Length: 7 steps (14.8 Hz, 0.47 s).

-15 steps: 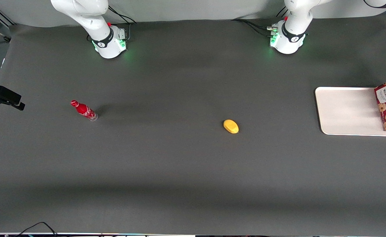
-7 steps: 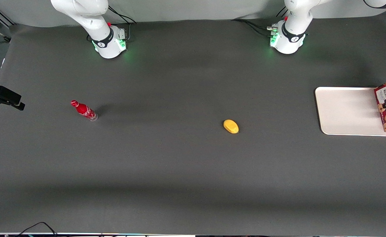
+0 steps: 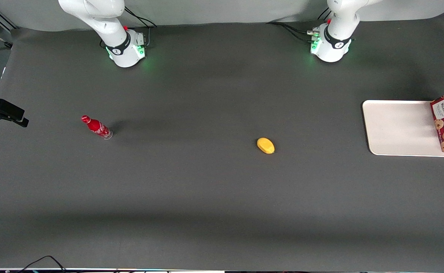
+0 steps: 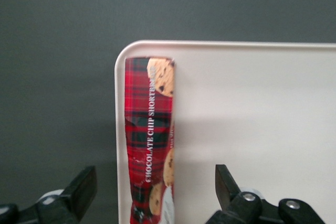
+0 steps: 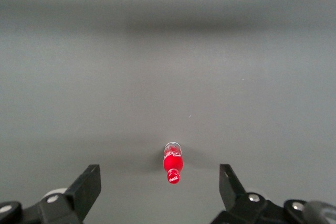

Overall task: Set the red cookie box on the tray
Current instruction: 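Lower the box onto the tray and open the left gripper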

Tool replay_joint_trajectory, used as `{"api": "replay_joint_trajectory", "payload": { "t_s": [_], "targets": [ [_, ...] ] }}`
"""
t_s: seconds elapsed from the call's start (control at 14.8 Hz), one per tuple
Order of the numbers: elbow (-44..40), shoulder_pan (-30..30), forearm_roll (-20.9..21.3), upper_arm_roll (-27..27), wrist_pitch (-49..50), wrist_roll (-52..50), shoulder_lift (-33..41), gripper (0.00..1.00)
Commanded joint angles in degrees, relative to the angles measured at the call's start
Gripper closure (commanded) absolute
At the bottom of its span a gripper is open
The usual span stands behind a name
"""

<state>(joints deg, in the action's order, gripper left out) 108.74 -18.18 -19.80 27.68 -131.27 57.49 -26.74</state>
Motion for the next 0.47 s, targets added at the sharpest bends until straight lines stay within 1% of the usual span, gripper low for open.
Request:
{"api": "replay_joint_trajectory", "payload": {
  "t_s": [0.0, 0.13, 0.2, 0.4],
  "targets": [
    [-4.1, 1.4, 6.2, 0.2, 11.4, -8.2, 7.9, 0.0],
    [-6.6, 2.8, 10.8, -0.3, 17.2, -14.5, 12.2, 0.0],
    [-8.2, 4.0, 12.1, -0.4, 20.5, -16.4, 14.1, 0.0],
    [-12.9, 7.0, 13.8, -3.1, 28.2, -18.4, 18.1, 0.0]
  ]
}}
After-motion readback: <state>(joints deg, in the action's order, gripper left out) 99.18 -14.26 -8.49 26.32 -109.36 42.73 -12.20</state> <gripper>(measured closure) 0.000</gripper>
